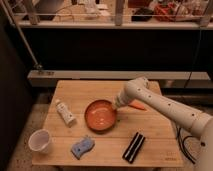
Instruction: Drag the ceramic bowl in a circle
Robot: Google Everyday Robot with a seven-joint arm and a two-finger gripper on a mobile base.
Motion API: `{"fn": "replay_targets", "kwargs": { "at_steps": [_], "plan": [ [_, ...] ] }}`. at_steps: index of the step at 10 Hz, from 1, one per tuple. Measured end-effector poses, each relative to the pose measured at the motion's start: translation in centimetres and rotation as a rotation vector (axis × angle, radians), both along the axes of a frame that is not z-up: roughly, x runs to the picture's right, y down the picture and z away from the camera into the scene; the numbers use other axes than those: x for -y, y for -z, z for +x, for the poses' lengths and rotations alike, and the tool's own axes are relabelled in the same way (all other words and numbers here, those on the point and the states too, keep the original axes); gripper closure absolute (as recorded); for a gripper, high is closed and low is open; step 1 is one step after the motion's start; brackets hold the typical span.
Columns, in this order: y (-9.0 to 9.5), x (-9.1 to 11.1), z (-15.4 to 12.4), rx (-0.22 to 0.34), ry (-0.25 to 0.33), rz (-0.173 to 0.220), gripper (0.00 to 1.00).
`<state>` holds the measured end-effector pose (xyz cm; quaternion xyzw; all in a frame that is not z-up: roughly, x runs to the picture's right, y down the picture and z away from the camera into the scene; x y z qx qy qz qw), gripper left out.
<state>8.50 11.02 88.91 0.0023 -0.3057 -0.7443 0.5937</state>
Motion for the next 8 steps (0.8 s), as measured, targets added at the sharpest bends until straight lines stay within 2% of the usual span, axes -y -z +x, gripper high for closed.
{"fn": "replay_targets", "kwargs": {
  "at_steps": [2,3,5,7,8],
  "plan": [
    [-0.8,0.4,2.4,-0.030,-0.047,-0.016,0.99],
    [-0.9,0.0,4.8,-0.055,-0.084,-0.029,0.99],
    [-0.4,-2.0,9.5,-0.101,-0.144,-0.056,0.99],
    [1.7,-5.4,13.2,-0.156,-0.195,-0.081,0.99],
    [2.7,-6.8,14.0,-0.166,-0.189,-0.089,0.99]
  ]
}}
